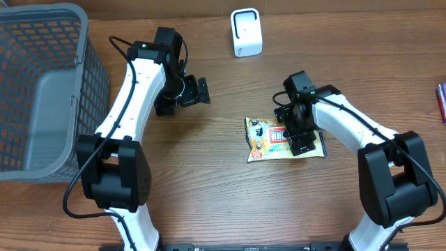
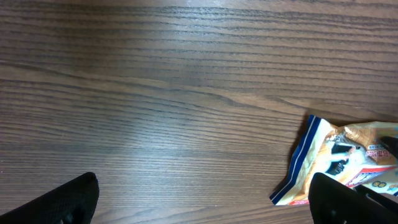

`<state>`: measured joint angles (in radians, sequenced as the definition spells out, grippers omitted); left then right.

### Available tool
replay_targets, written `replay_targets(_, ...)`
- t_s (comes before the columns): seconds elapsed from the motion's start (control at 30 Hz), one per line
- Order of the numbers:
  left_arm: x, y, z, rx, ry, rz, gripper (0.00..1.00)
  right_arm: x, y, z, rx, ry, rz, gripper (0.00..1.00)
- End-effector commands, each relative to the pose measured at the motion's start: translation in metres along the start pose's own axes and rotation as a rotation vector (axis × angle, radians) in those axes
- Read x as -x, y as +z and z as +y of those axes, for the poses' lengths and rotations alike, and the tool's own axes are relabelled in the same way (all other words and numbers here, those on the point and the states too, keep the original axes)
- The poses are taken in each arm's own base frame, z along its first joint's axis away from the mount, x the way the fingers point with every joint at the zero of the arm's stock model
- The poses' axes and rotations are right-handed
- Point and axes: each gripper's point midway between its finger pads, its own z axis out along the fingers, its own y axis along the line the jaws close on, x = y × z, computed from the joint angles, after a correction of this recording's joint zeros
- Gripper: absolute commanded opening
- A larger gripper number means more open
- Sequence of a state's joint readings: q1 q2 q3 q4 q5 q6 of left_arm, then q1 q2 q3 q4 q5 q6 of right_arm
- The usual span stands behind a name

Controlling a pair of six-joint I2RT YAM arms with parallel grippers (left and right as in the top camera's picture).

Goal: Scan the item barcode

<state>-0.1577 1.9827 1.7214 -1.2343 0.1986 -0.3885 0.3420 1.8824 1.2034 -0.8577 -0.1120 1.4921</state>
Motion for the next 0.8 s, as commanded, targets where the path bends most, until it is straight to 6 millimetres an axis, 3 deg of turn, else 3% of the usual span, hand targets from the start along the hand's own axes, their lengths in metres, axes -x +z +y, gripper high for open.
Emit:
replay_targets(0.0,0.003,-0.002,-0.004,-0.012,0.020,-0.008,1.00,0.006,0.006,-0.007,-0.008,0.026,-0.035,0.88)
replay_targets(0.1,0.003,-0.002,-0.004,-0.012,0.020,-0.007,1.00,0.011,0.006,-0.010,-0.017,0.026,-0.065,0.64)
replay_targets(0.2,0.002,-0.002,-0.004,-0.012,0.021,-0.007,1.00,0.011,0.006,-0.010,-0.018,0.019,-0.065,0.51)
replay_targets(0.27,0.002,-0.002,-0.004,-0.012,0.020,-0.007,1.00,0.011,0.006,-0.009,-0.015,-0.008,-0.065,0.30)
replay_targets(0.3,0.002,-0.002,-0.004,-0.011,0.021,-0.007,1.00,0.011,0.005,-0.005,-0.001,-0.050,-0.065,0.12)
replay_targets(0.33,0.002,-0.002,-0.004,-0.011,0.021,-0.007,1.00,0.010,0.004,0.003,0.028,-0.114,-0.061,0.04)
replay_targets(0.43,0.004,-0.002,-0.005,-0.015,0.021,-0.014,1.00,0.002,-0.004,0.029,0.116,-0.345,-0.038,0.04)
replay_targets(0.57,0.007,-0.002,-0.006,-0.019,0.004,-0.025,1.00,-0.002,-0.020,0.041,0.132,-0.502,-0.039,0.04)
replay_targets(0.77,0.007,-0.002,-0.004,-0.007,0.009,-0.029,1.00,-0.013,-0.066,0.078,0.221,-0.929,-0.074,0.04)
